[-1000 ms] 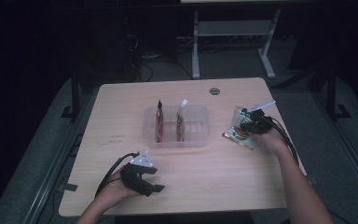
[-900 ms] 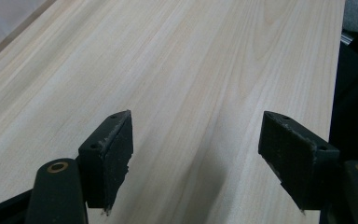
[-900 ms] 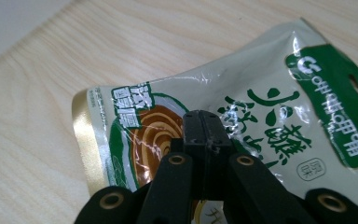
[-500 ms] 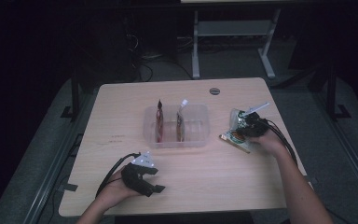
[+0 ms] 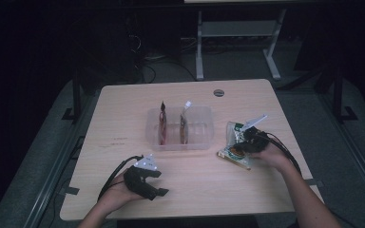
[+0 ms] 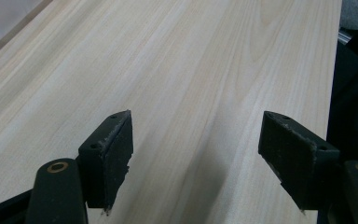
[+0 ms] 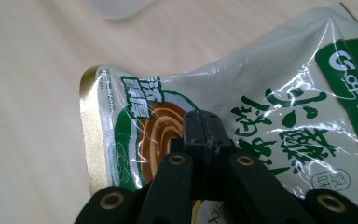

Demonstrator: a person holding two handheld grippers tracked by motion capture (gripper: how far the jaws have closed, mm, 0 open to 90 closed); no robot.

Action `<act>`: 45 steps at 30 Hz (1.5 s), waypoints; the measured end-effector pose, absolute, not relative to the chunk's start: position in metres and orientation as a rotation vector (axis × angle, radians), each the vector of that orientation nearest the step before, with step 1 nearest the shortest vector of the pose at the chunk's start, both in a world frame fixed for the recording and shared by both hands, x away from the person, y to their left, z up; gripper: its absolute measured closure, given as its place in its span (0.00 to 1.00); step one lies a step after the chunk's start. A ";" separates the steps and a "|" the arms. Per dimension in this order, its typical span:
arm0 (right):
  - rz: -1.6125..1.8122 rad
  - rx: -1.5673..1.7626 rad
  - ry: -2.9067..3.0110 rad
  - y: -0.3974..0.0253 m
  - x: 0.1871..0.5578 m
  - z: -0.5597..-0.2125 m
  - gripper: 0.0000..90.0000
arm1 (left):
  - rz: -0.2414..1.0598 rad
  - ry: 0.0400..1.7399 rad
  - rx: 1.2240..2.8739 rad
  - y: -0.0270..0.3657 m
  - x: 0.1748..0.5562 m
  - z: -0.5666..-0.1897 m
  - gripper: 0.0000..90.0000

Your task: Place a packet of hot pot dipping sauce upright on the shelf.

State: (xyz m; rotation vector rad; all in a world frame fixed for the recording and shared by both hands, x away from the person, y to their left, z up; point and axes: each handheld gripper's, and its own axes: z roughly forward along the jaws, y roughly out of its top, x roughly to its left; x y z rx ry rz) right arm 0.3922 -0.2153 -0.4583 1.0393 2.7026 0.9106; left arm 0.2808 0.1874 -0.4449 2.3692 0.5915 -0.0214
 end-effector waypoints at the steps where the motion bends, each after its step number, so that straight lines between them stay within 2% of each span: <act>1: 0.920 1.029 2.711 -0.214 0.389 -0.459 1.00 | -0.022 0.592 2.370 0.187 0.281 -0.445 0.29; 16: 1.012 0.828 2.866 -0.177 0.331 -0.459 1.00 | -0.026 0.581 2.366 0.185 0.281 -0.445 0.29; 20: 1.015 0.793 2.875 -0.171 0.326 -0.458 1.00 | -0.024 0.565 2.368 0.183 0.282 -0.444 0.29; 32: 1.049 1.024 2.636 -0.221 0.363 -0.443 1.00 | -0.032 0.508 2.344 0.166 0.292 -0.441 0.29; 37: 1.010 1.060 2.618 -0.218 0.382 -0.450 1.00 | -0.049 0.473 2.357 0.155 0.293 -0.442 0.29; 45: 0.980 1.064 2.609 -0.207 0.407 -0.457 1.00 | -0.041 0.488 2.351 0.161 0.291 -0.442 0.29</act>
